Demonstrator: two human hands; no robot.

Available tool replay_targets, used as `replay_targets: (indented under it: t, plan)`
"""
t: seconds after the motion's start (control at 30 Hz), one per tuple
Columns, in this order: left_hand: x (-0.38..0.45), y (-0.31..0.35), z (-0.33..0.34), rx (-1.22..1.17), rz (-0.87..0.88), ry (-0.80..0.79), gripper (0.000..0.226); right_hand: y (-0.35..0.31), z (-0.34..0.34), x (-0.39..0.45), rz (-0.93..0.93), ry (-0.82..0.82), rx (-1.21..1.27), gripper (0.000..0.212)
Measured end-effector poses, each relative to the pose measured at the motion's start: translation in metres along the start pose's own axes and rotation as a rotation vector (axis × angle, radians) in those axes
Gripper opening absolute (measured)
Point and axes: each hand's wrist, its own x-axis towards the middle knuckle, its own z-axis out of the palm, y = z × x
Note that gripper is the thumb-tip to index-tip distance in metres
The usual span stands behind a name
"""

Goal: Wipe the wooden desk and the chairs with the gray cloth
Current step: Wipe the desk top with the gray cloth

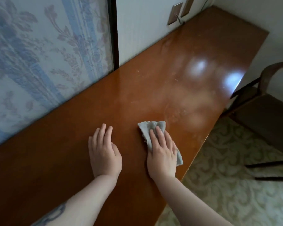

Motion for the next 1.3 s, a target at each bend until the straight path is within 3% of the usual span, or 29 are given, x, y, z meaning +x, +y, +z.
replay_targets:
  t: [0.1,0.17,0.23,0.3,0.37,0.43,0.5,0.6,0.67,0.73,0.8,0.87,0.93,1.1,1.17,1.3]
  plan:
    - [0.002,-0.002,0.002,-0.008,0.033,0.018,0.045,-0.032,0.009,-0.017,-0.383,-0.135,0.004,0.054]
    - [0.001,-0.002,0.001,0.003,0.008,0.006,0.046,-0.035,0.005,0.003,-0.502,-0.218,0.065,0.053]
    - [-0.001,0.001,0.000,0.030,0.007,0.000,0.050,-0.016,-0.001,0.023,-0.388,-0.195,0.064,0.053]
    - [-0.003,0.004,-0.001,0.060,0.041,-0.015,0.050,0.015,-0.007,0.028,-0.138,-0.101,0.041,0.055]
    - [-0.005,0.006,-0.001,0.085,0.150,-0.035,0.053,0.040,-0.010,0.019,0.031,-0.040,0.019,0.057]
    - [-0.007,0.008,0.002,0.116,0.320,-0.071,0.053,0.035,-0.005,-0.001,0.089,-0.001,-0.016,0.060]
    - [-0.007,0.007,0.007,0.138,0.421,-0.071,0.047,0.016,0.001,-0.017,0.013,-0.014,0.006,0.063]
    - [-0.009,0.016,0.011,0.092,0.290,-0.054,0.043,0.005,-0.002,-0.016,-0.377,-0.132,-0.017,0.053]
    - [-0.014,0.033,0.016,0.053,0.197,-0.092,0.039,0.025,-0.010,0.008,-0.486,-0.218,-0.028,0.052]
    - [-0.021,0.060,0.025,0.046,0.160,-0.136,0.047,0.058,-0.017,0.021,-0.388,-0.205,-0.043,0.054]
    - [-0.026,0.087,0.034,0.031,0.049,-0.133,0.048,0.086,-0.022,0.019,-0.178,-0.102,-0.067,0.057]
    - [-0.028,0.101,0.042,0.010,-0.066,-0.097,0.049,0.085,-0.020,0.003,-0.045,-0.047,-0.082,0.057]
    - [-0.028,0.101,0.047,-0.008,-0.108,-0.067,0.050,0.066,-0.011,-0.016,-0.084,-0.023,-0.067,0.056]
    - [-0.025,0.101,0.048,0.067,-0.161,-0.072,0.048,0.077,-0.011,0.009,-0.439,-0.049,-0.095,0.054]
    - [-0.025,0.104,0.048,0.097,-0.177,-0.085,0.048,0.106,-0.017,0.028,-0.340,-0.068,-0.080,0.056]
    - [-0.027,0.106,0.047,0.128,-0.173,-0.089,0.047,0.133,-0.029,0.029,0.202,0.036,0.015,0.056]
